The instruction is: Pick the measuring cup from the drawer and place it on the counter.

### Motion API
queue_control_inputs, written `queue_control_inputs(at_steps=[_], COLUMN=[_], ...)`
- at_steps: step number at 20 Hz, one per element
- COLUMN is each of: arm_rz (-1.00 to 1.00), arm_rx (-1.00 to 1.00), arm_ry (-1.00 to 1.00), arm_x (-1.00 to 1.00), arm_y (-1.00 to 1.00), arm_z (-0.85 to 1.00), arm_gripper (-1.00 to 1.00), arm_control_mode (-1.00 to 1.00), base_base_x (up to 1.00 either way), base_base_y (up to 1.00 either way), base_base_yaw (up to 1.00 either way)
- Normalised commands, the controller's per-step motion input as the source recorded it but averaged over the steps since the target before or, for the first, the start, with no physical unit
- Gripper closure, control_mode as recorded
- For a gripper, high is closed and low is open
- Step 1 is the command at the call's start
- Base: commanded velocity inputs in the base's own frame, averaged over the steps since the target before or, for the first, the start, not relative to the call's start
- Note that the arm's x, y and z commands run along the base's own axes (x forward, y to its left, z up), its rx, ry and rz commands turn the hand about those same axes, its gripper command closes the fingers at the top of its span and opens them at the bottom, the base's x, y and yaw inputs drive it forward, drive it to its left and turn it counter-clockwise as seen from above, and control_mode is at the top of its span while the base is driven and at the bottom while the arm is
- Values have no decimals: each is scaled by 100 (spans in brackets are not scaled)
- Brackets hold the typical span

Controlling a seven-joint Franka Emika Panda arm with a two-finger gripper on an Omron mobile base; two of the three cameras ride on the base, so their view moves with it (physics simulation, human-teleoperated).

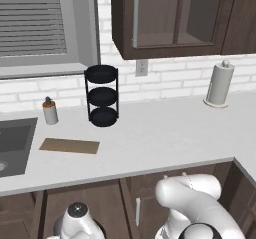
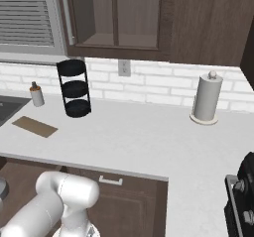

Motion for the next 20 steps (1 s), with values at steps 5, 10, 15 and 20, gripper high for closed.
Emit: queue_control_inputs(at_steps=[5, 10, 15, 20], arm_rz=[0, 0, 0, 0], arm_rx=[0, 0, 0, 0], arm_ry=[0, 0, 0, 0], arm_x=[0, 0, 0, 0], arm_y=[2, 0, 0, 0], arm_z=[-3, 0, 0, 0], arm_gripper=[-100, -100, 100, 100], arm_control_mode=[-100, -100, -100, -100], base_base_x=[0, 0, 0, 0], base_base_y=[0, 0, 0, 0], base_base_yaw=[0, 0, 0, 0])
